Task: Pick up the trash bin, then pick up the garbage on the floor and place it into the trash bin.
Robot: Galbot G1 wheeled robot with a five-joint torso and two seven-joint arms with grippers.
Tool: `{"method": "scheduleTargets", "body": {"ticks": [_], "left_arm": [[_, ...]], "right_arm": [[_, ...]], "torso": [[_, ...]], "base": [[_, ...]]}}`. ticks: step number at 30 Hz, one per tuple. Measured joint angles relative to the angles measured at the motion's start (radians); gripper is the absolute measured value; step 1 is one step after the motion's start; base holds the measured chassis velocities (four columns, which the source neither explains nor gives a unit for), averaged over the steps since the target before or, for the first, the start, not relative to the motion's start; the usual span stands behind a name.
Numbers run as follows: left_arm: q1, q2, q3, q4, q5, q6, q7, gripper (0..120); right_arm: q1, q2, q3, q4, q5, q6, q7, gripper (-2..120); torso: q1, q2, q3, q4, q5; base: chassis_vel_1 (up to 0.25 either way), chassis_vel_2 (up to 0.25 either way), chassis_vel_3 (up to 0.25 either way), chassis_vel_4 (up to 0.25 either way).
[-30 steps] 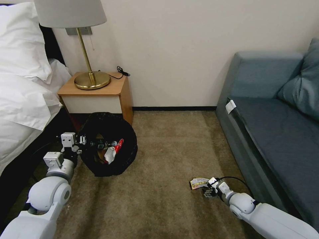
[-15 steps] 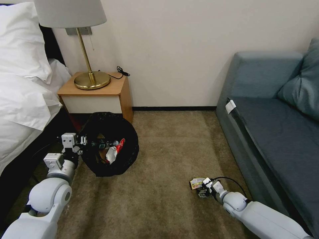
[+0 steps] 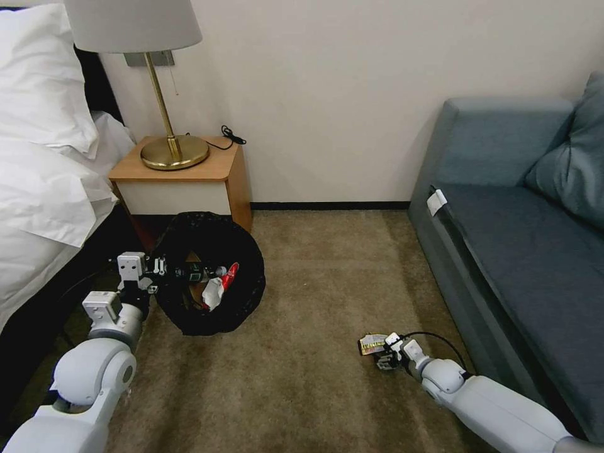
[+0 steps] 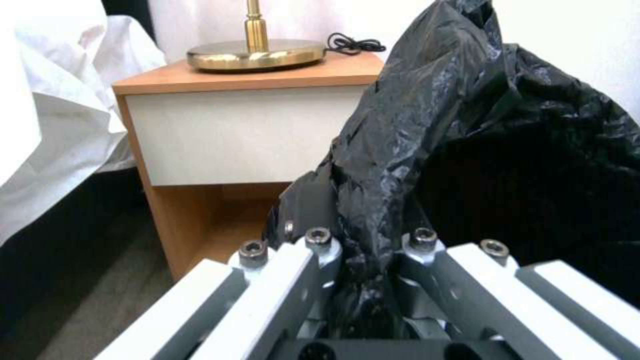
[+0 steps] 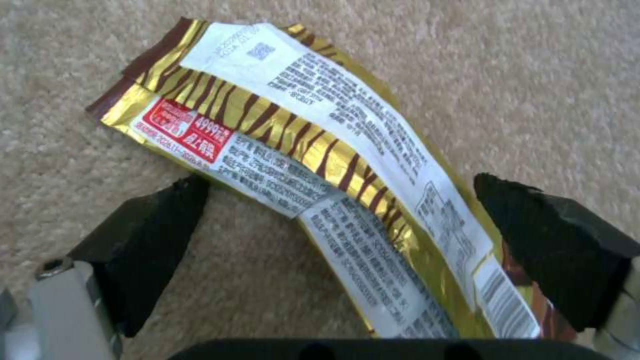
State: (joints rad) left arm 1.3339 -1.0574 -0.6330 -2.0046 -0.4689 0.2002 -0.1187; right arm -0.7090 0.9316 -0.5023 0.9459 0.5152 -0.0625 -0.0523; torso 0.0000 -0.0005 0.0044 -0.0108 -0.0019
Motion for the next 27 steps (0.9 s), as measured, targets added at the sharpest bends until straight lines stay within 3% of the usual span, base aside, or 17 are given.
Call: {"method": "scheduleTargets", "body": {"ticks": [11, 18, 21, 22, 24, 26, 27], "left_arm": [[0.001, 0.003, 0.003, -0.004, -0.003, 0.0, 0.001, 4], [0.002, 0.004, 0.002, -0.004, -0.004, 0.0, -0.001, 4], [0.002, 0.003, 0.002, 0.0, -0.004, 0.0, -0.001, 4], [0.002, 0.003, 0.002, 0.0, -0.004, 0.0, -0.001, 4], [0.0, 0.002, 0.002, 0.004, -0.003, 0.0, -0.001, 4], [-0.001, 0.002, 0.002, 0.005, -0.003, 0.0, -0.001, 4], [-0.004, 0.003, 0.003, 0.007, -0.003, 0.0, -0.001, 4]], "right_arm": [[0.011, 0.036, 0.023, -0.083, -0.018, 0.07, -0.12, 62], [0.013, 0.045, 0.019, -0.095, -0.021, 0.082, -0.126, 45], [0.008, 0.045, 0.015, -0.095, -0.021, 0.088, -0.128, 30], [0.008, 0.045, 0.015, -0.095, -0.021, 0.088, -0.128, 30], [0.003, 0.044, 0.016, -0.09, -0.022, 0.088, -0.128, 17], [0.002, 0.043, 0.016, -0.088, -0.022, 0.088, -0.128, 16], [-0.002, 0.041, 0.019, -0.084, -0.022, 0.088, -0.128, 7]], "torso": [[0.0, 0.0, 0.0, -0.0007, -0.0005], [0.0, 0.0, 0.0, 0.0006, 0.001], [0.0, 0.0, 0.0, 0.0006, 0.0013], [0.0, 0.0, 0.0, 0.0006, 0.0013], [0.0, 0.0, 0.0, 0.0012, 0.0016], [0.0, 0.0, 0.0, 0.0012, 0.0017], [0.0, 0.0, 0.0, 0.0016, 0.0024]], "base": [[0.0, 0.0, 0.0, 0.0], [0.0, 0.0, 0.0, 0.0], [0.0, 0.0, 0.0, 0.0], [0.0, 0.0, 0.0, 0.0], [0.0, 0.0, 0.0, 0.0], [0.0, 0.0, 0.0, 0.0], [0.0, 0.0, 0.0, 0.0]]}}
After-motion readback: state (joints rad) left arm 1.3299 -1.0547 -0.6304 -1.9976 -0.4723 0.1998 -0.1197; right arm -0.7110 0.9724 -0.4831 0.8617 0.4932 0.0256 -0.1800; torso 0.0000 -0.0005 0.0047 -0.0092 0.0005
